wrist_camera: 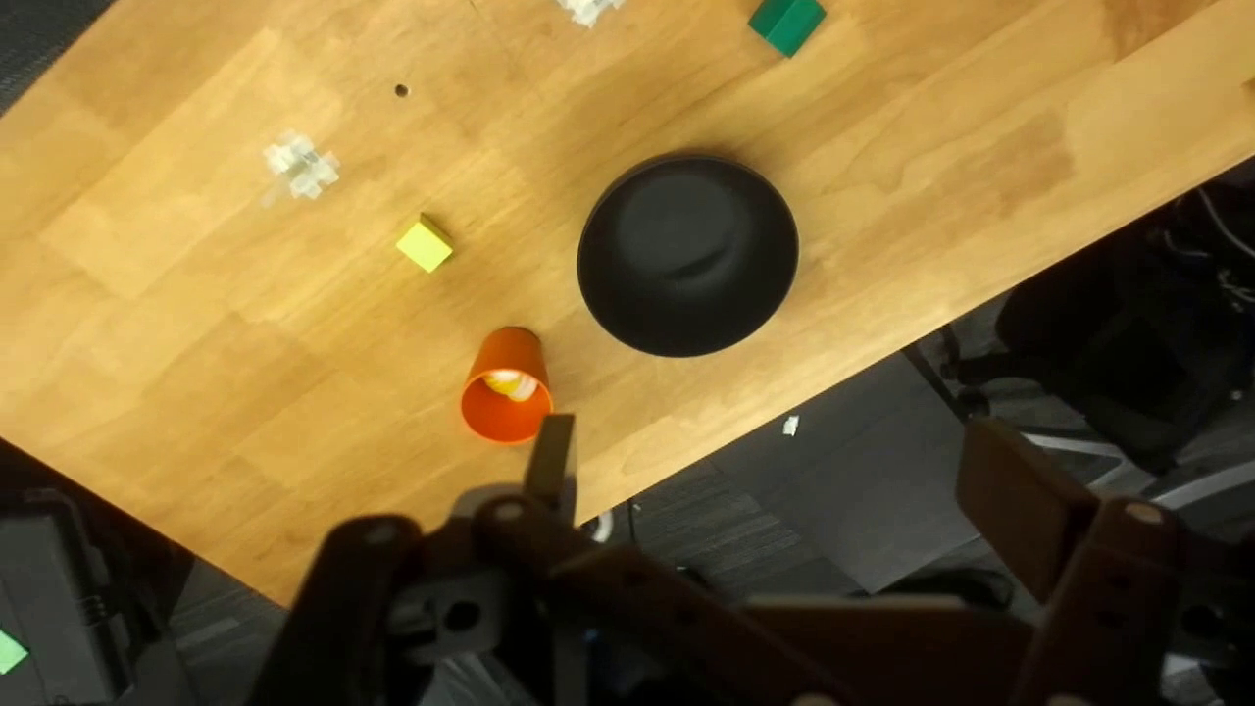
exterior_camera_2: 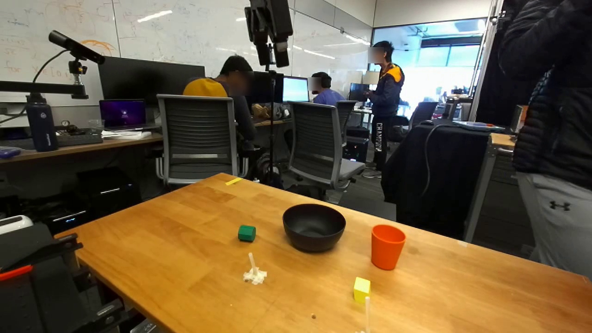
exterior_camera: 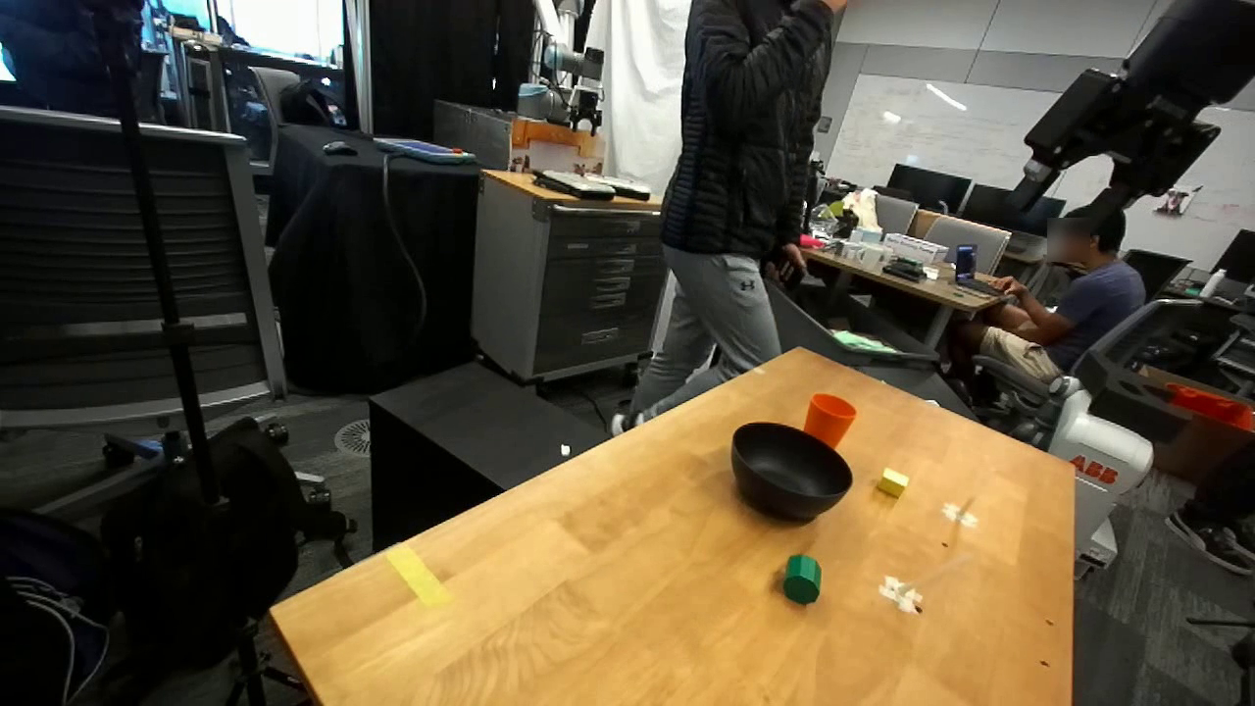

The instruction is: Pick up the orange cup, pour its contents in the black bowl and put the cup back down

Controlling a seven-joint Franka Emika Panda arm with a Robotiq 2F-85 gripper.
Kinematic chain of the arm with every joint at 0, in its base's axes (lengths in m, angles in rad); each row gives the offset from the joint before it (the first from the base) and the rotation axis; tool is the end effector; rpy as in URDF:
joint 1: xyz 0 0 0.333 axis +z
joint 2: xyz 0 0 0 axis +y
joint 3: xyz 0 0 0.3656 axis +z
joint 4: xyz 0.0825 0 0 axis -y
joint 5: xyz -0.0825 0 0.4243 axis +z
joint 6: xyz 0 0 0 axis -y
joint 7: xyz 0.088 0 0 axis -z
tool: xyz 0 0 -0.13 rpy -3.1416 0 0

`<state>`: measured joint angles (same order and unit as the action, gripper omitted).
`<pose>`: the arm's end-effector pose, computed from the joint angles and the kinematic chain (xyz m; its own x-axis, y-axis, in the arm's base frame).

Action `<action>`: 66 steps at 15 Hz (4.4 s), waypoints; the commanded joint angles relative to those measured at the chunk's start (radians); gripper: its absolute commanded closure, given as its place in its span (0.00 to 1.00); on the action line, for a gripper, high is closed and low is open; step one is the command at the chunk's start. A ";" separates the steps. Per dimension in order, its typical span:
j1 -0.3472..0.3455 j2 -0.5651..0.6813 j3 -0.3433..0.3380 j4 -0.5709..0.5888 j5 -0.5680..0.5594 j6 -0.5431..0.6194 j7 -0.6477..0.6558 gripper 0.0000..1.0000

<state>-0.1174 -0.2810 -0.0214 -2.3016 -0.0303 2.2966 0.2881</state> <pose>0.5108 -0.0731 0.4958 0.8807 -0.3911 0.2671 -0.3908 -0.9187 -0.0569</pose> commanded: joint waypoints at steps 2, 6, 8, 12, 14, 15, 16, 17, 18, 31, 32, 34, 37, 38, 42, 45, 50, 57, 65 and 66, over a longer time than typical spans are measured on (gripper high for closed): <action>-0.013 0.113 -0.016 0.128 0.002 0.006 0.025 0.00; -0.009 0.209 -0.039 0.228 0.014 -0.008 0.007 0.00; -0.009 0.257 -0.049 0.277 0.022 -0.011 0.008 0.00; -0.011 0.346 -0.073 0.358 0.060 -0.015 0.003 0.00; -0.015 0.388 -0.085 0.392 0.084 -0.008 0.005 0.00; -0.018 0.410 -0.090 0.410 0.102 -0.008 0.005 0.00; -0.021 0.429 -0.096 0.423 0.115 -0.005 0.009 0.00; -0.023 0.447 -0.102 0.437 0.127 -0.004 0.011 0.00; -0.029 0.464 -0.106 0.448 0.148 -0.008 0.005 0.00; -0.086 0.626 -0.147 0.536 0.235 0.008 0.028 0.00; -0.089 0.639 -0.150 0.541 0.238 0.013 0.032 0.00; -0.096 0.672 -0.156 0.562 0.239 0.021 0.040 0.00; -0.107 0.716 -0.162 0.589 0.240 0.027 0.056 0.00; -0.110 0.729 -0.164 0.599 0.240 0.031 0.063 0.00; -0.123 0.791 -0.172 0.643 0.243 0.033 0.091 0.00; -0.135 0.835 -0.175 0.673 0.250 0.034 0.112 0.00; -0.153 0.908 -0.175 0.724 0.275 0.027 0.138 0.00; -0.146 0.996 -0.184 0.778 0.270 0.032 0.195 0.00; -0.128 1.074 -0.185 0.846 0.259 0.047 0.231 0.00; -0.121 1.084 -0.185 0.854 0.255 0.047 0.234 0.00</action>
<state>-0.2635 0.7550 -0.1896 -1.5104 0.2242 2.3412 0.4946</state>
